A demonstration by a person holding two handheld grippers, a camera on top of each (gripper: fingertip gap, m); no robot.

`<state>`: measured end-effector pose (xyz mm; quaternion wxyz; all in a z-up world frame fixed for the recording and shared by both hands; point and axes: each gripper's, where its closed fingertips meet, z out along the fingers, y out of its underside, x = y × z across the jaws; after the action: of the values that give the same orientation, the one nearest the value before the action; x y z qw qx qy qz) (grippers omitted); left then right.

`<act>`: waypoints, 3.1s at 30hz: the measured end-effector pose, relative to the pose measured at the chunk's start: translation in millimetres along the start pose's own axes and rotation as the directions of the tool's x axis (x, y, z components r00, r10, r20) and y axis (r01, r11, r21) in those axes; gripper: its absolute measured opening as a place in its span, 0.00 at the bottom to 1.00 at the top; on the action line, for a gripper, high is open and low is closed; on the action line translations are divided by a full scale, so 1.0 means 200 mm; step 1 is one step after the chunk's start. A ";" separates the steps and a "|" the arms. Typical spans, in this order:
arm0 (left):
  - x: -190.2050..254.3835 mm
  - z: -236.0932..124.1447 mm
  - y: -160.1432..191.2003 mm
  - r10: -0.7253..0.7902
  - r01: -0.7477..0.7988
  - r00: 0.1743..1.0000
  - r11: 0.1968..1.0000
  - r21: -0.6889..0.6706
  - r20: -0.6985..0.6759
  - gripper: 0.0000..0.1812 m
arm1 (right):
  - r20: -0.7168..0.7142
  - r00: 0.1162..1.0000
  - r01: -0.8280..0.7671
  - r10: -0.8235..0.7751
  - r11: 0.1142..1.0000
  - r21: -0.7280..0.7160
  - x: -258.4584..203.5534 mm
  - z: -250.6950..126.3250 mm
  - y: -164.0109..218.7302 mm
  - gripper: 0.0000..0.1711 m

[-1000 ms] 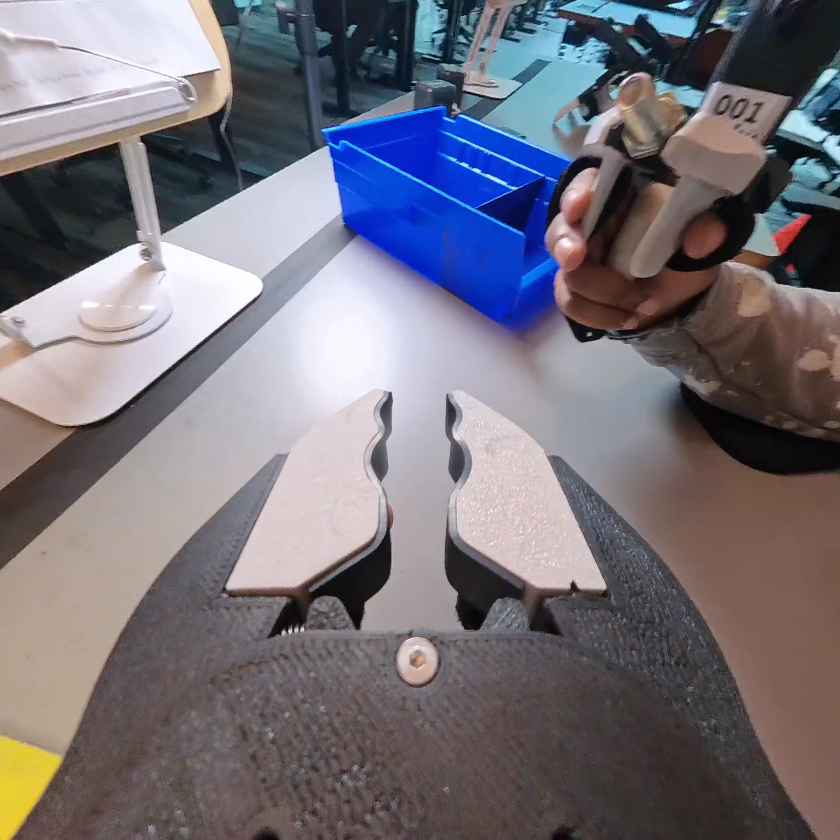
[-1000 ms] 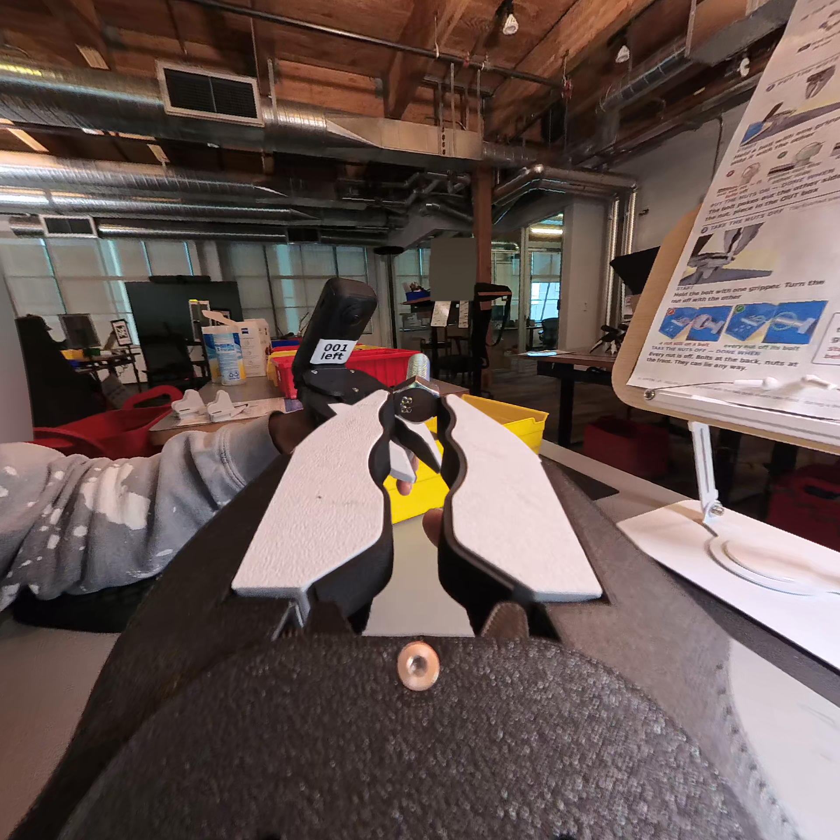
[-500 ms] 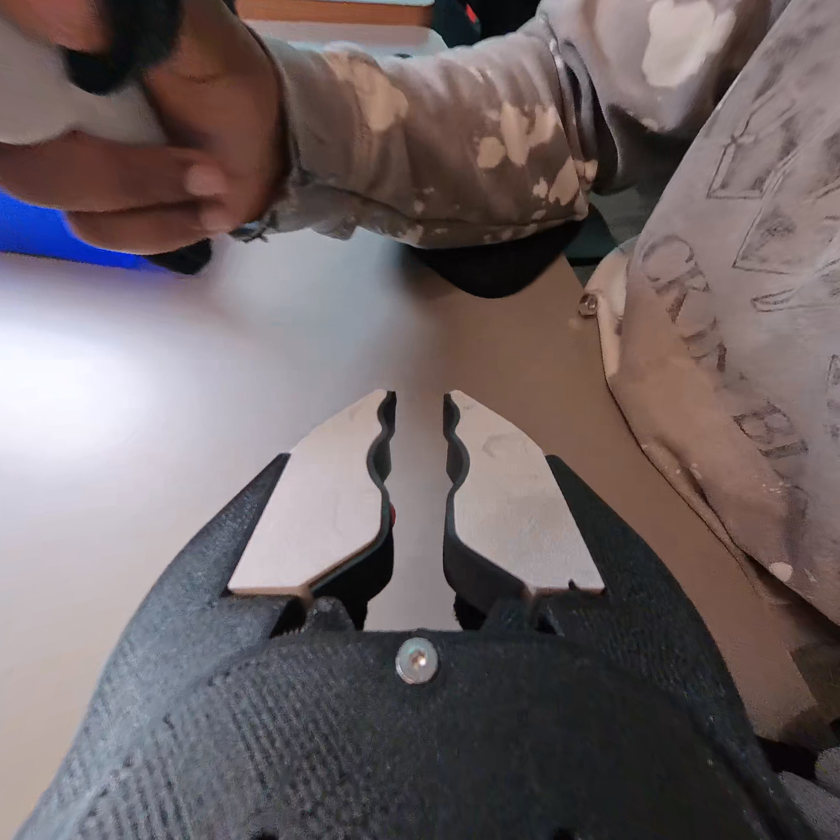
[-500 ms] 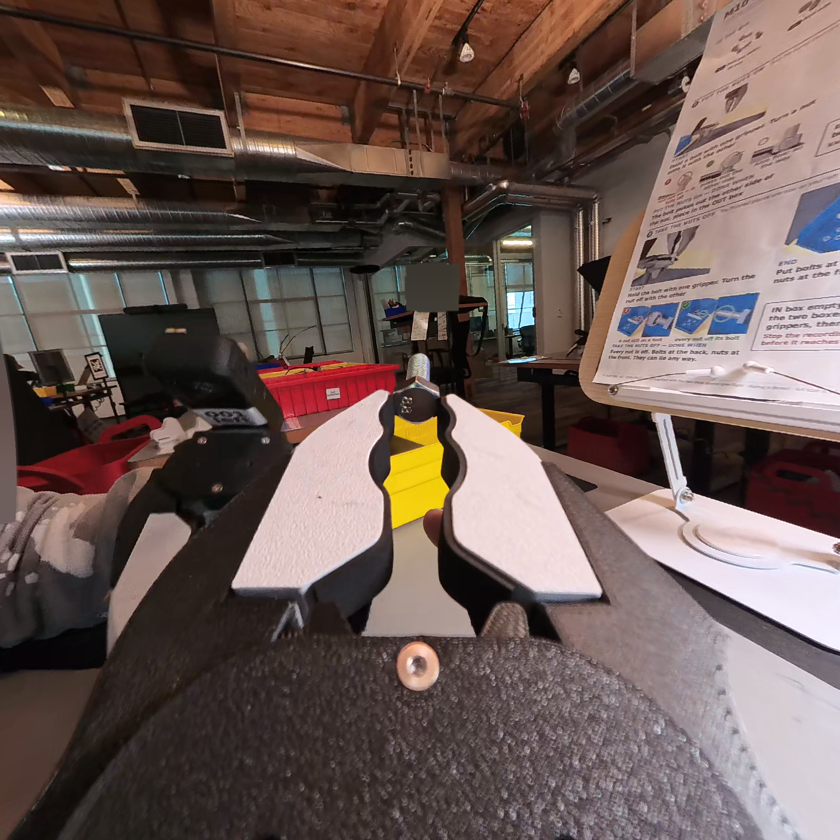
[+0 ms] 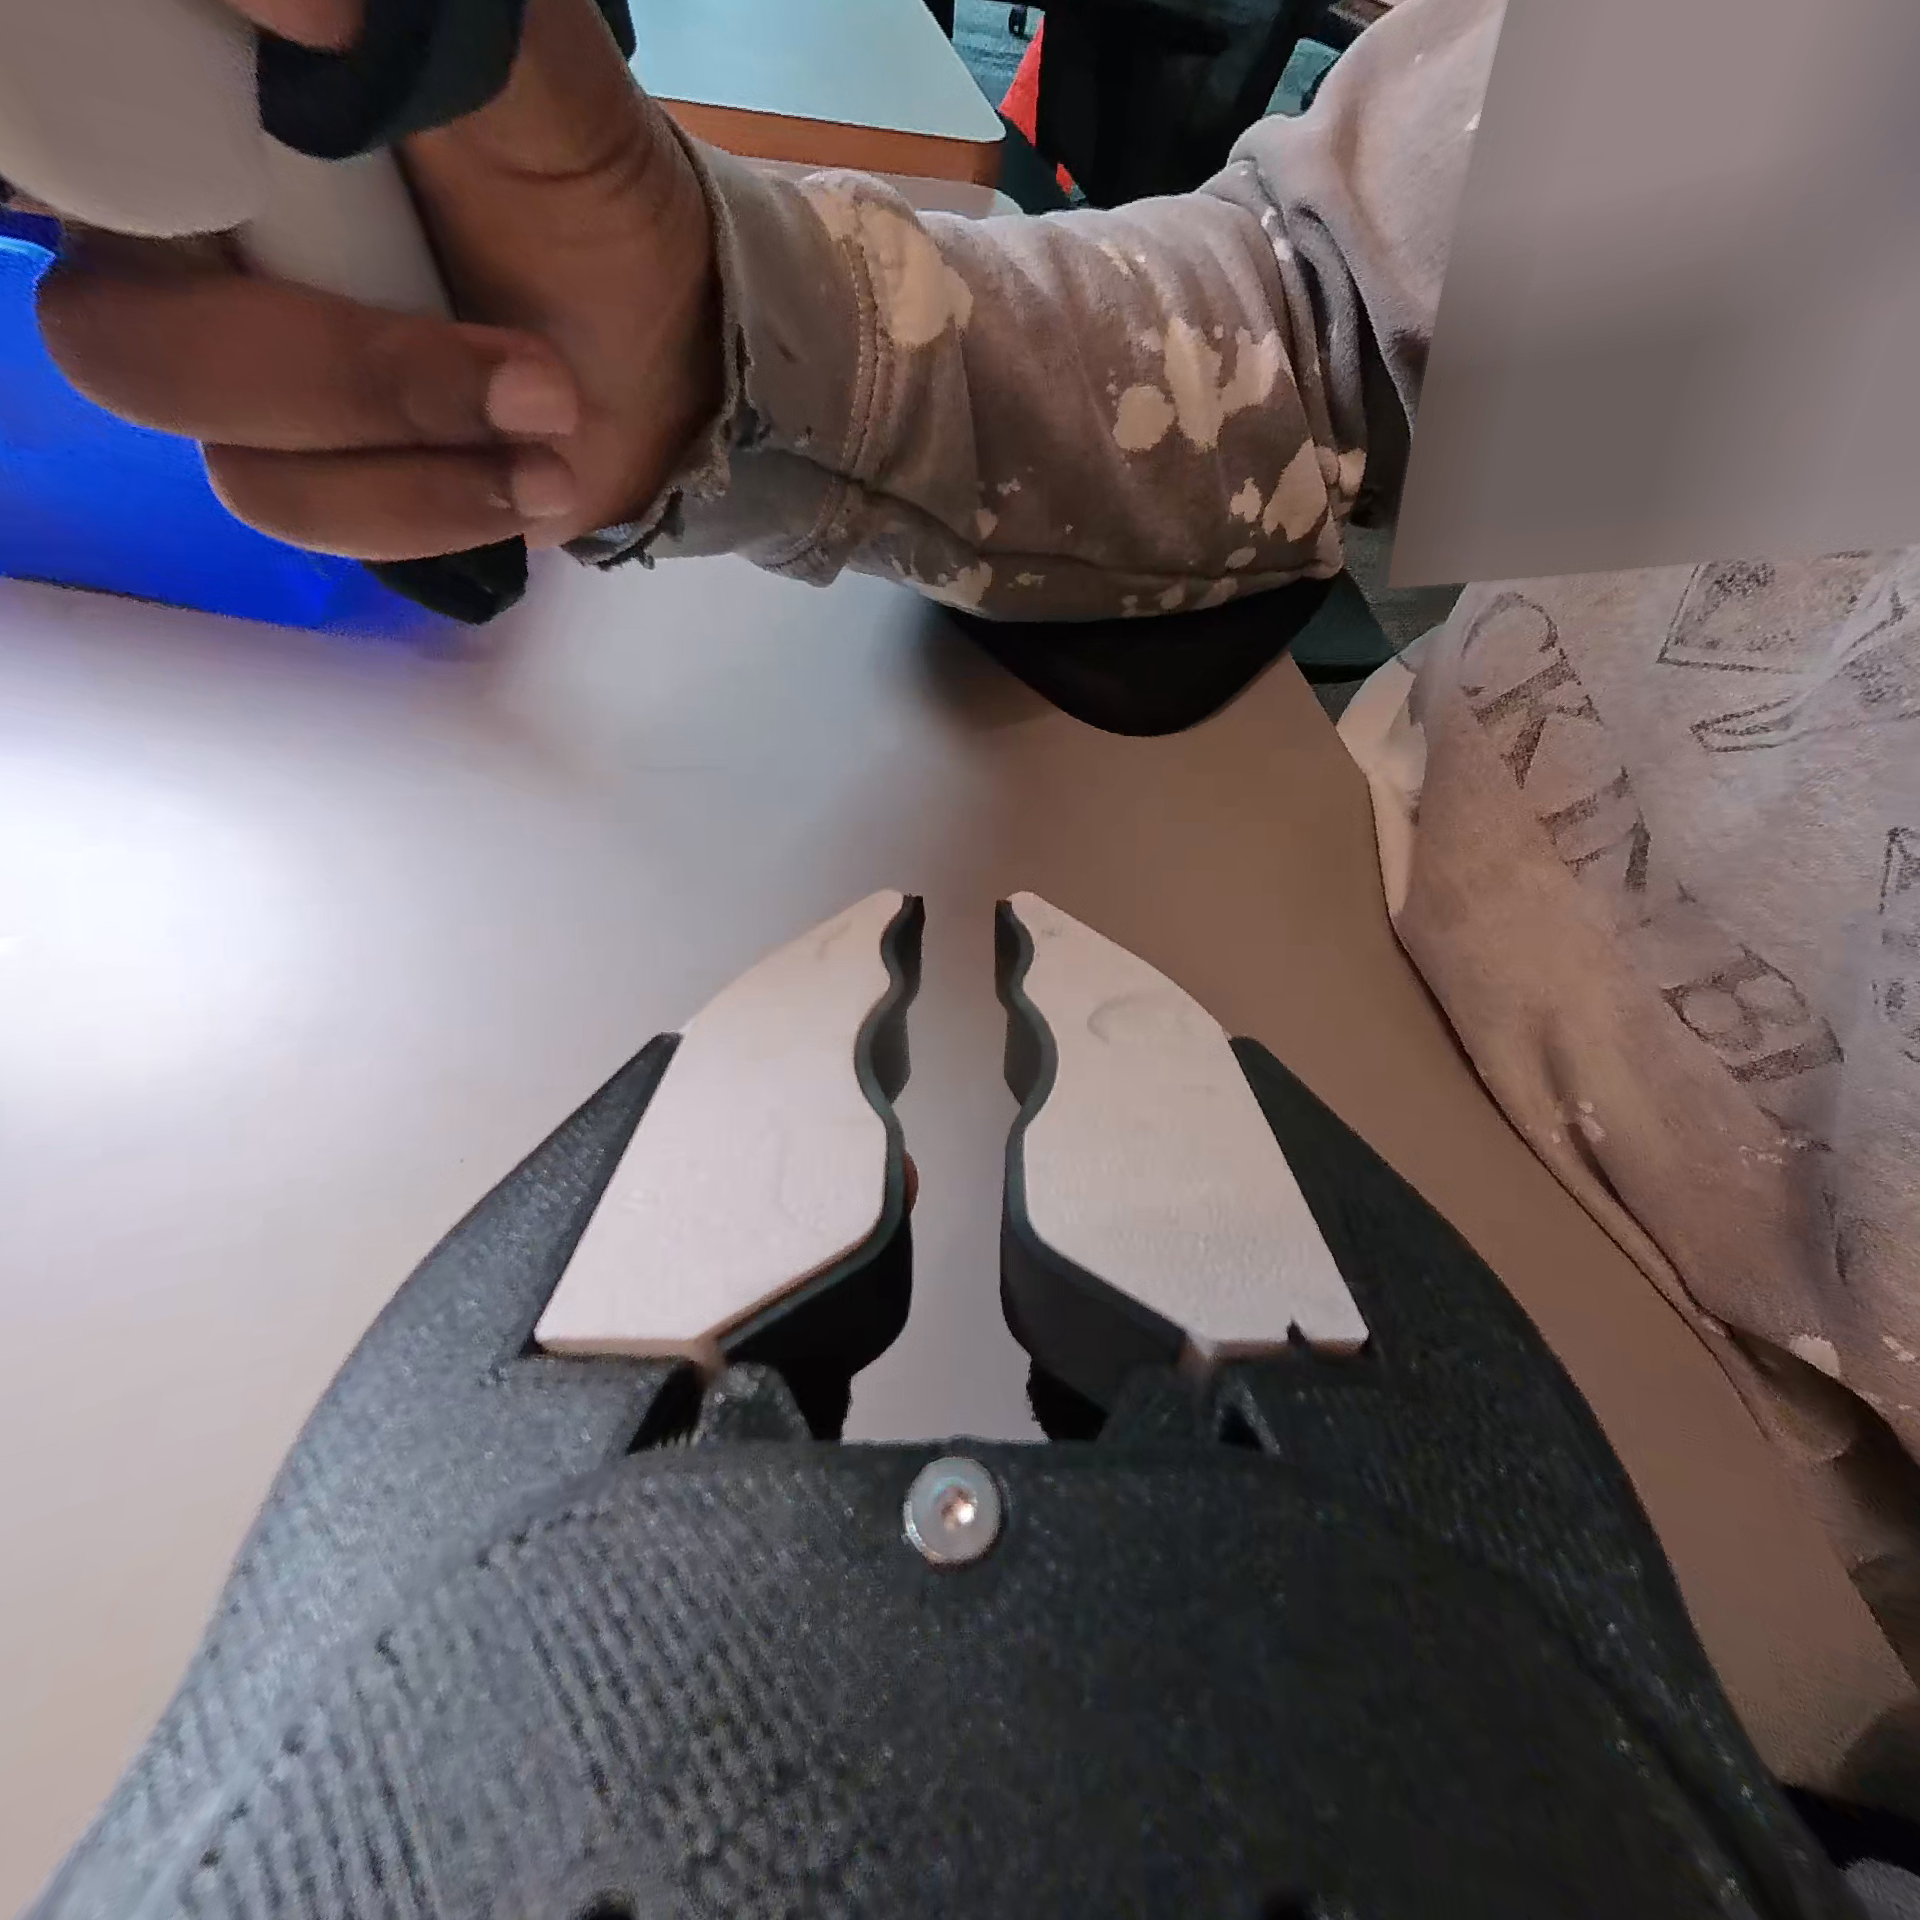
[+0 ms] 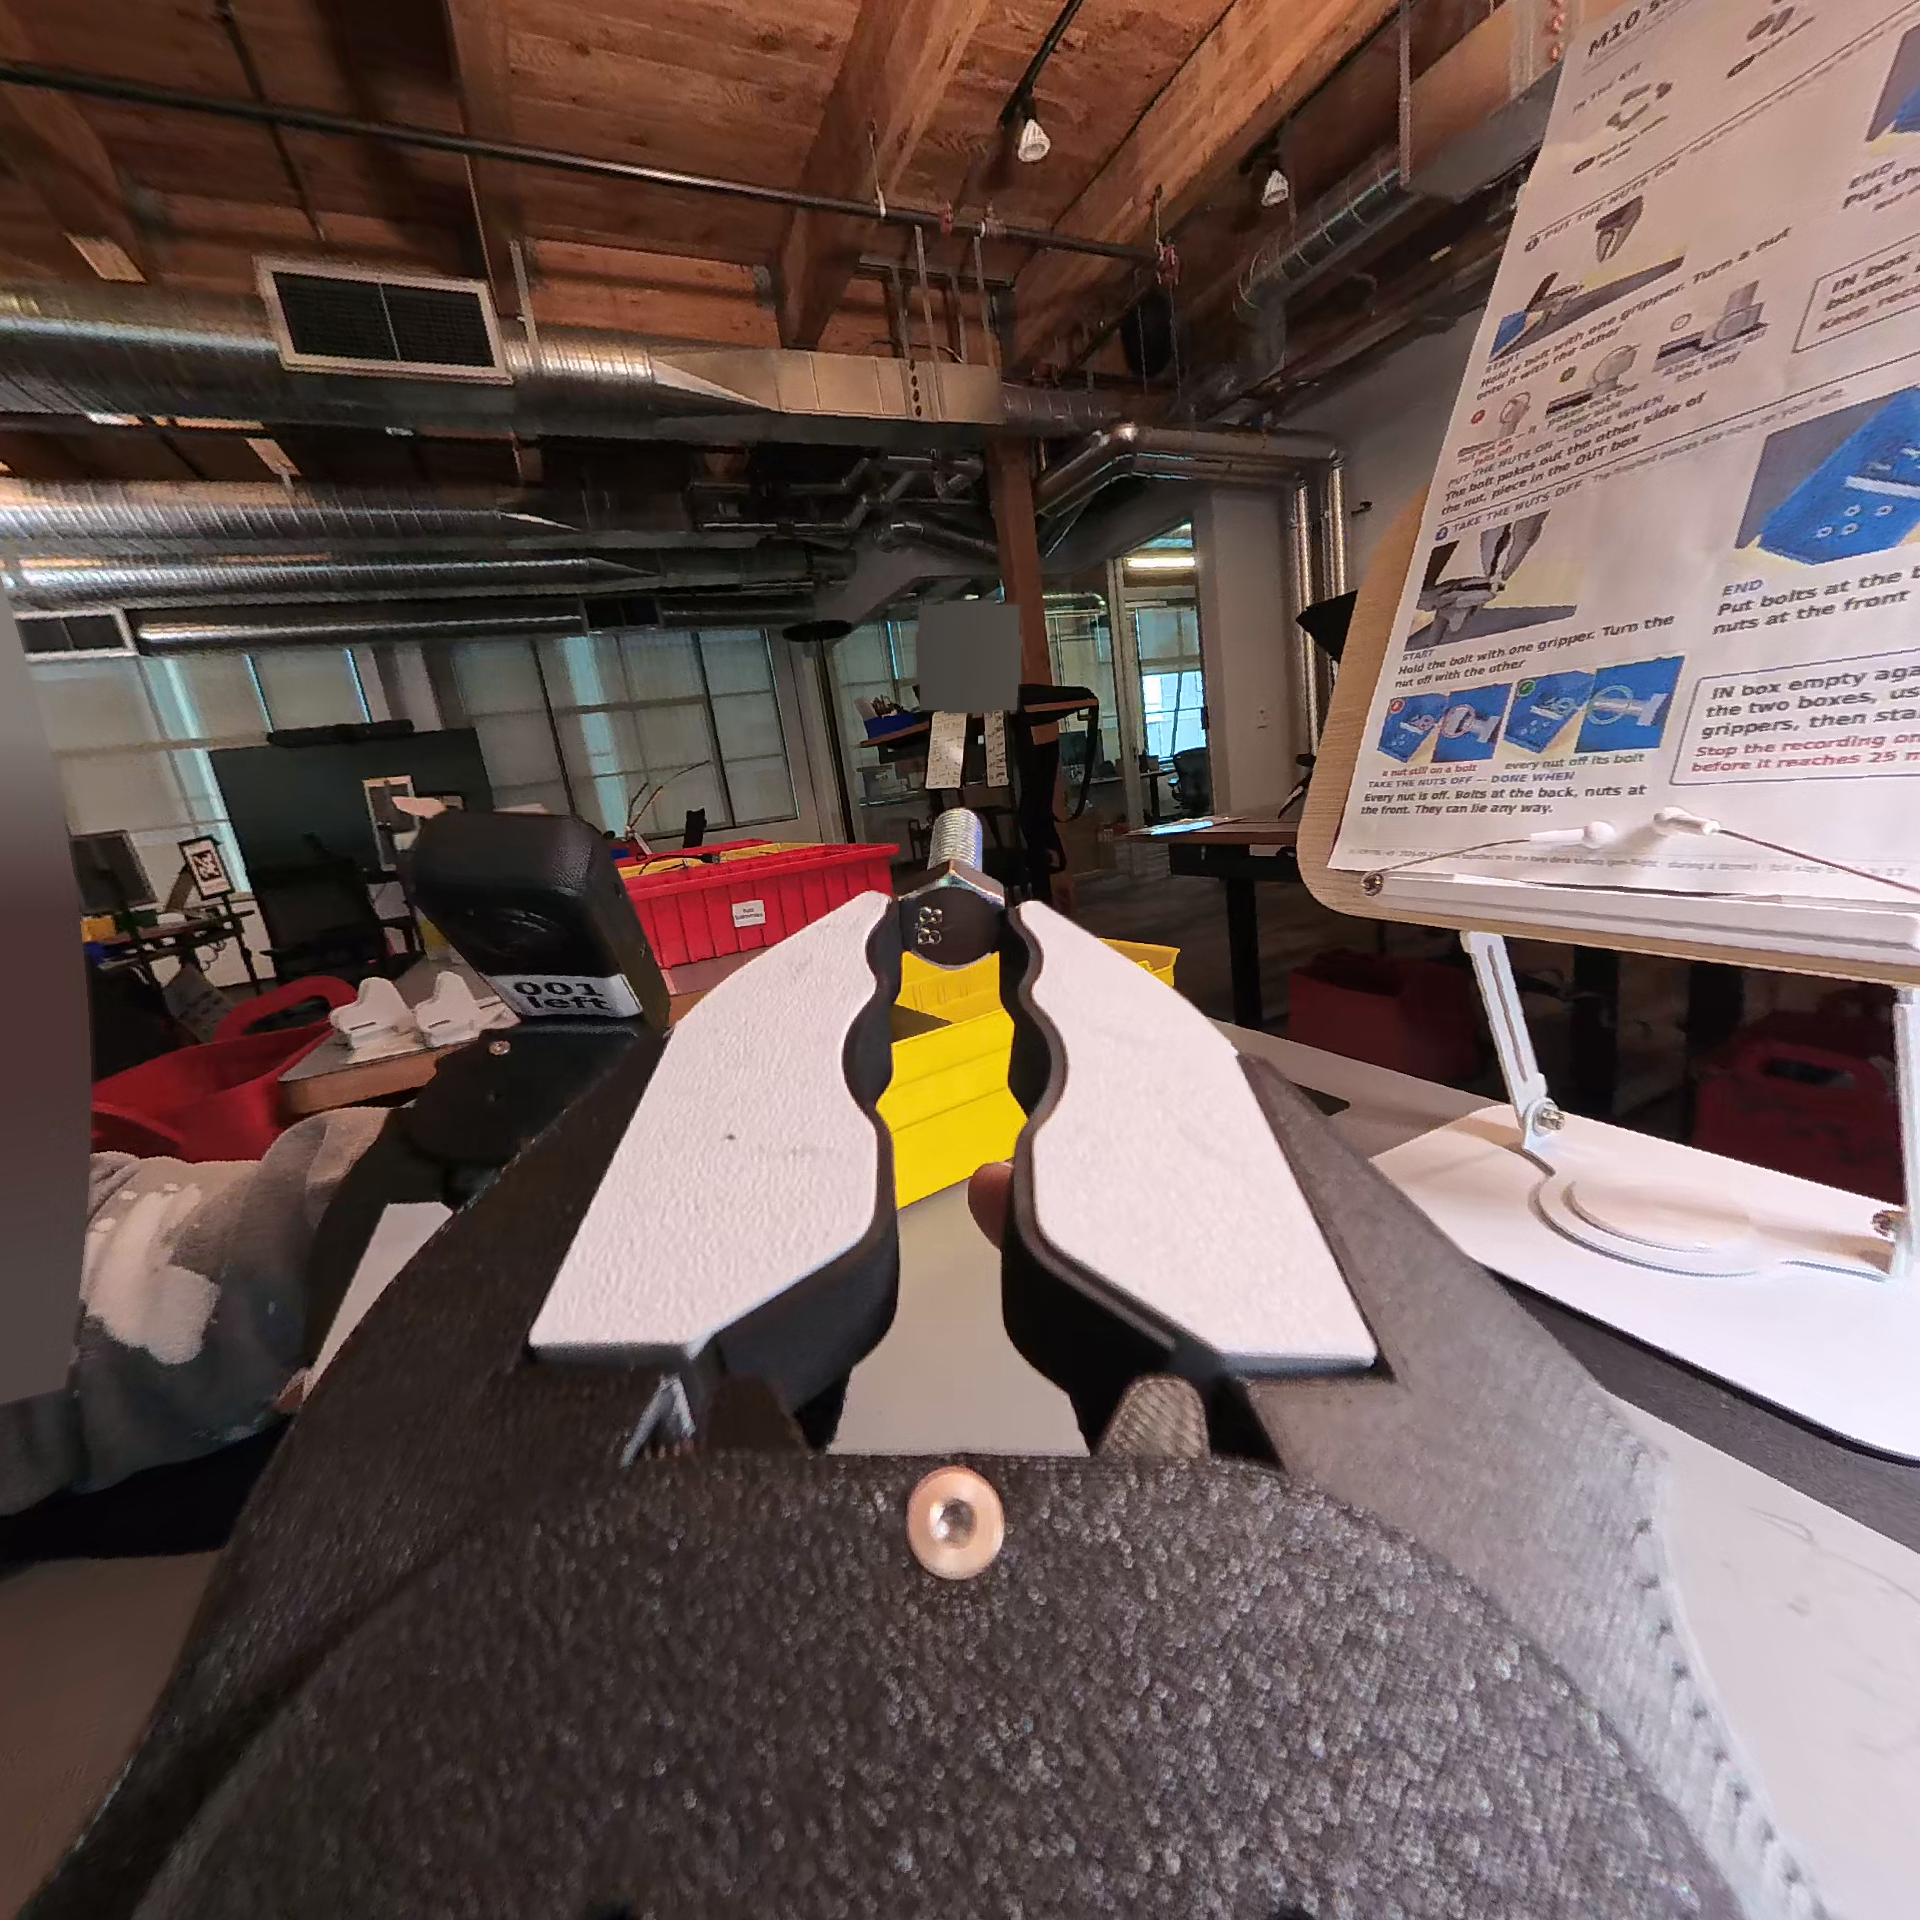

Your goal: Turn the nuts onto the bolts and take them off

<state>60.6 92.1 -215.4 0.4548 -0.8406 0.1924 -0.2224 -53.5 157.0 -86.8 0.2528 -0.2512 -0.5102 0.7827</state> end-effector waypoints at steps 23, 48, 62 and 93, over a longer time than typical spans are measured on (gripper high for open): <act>0.05 -0.01 -0.40 0.074 -0.104 0.992 0.940 0.326 0.104 0.10 | -0.181 0.978 0.094 -0.107 0.993 -0.077 -0.29 -0.73 -0.30 0.10; 0.32 0.05 -0.64 -0.042 -0.021 0.995 0.819 0.574 0.095 0.06 | -0.044 0.998 -0.041 0.038 0.998 -0.057 -0.78 -0.49 0.11 0.10; -0.34 -0.19 0.03 -0.261 0.095 0.592 0.962 0.256 0.762 0.06 | -0.436 0.879 0.038 -0.192 0.940 -0.339 -0.90 -0.51 0.35 0.25; -0.42 -0.14 0.40 -0.297 0.348 0.301 0.919 0.185 0.906 0.06 | -0.412 0.890 -0.282 0.194 0.945 -0.163 -1.66 -1.12 0.42 0.22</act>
<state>-34.7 76.6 -287.5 0.4100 -0.8503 -0.2609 0.2020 329.4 62.0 -198.1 0.2218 -0.4894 -0.4974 0.6810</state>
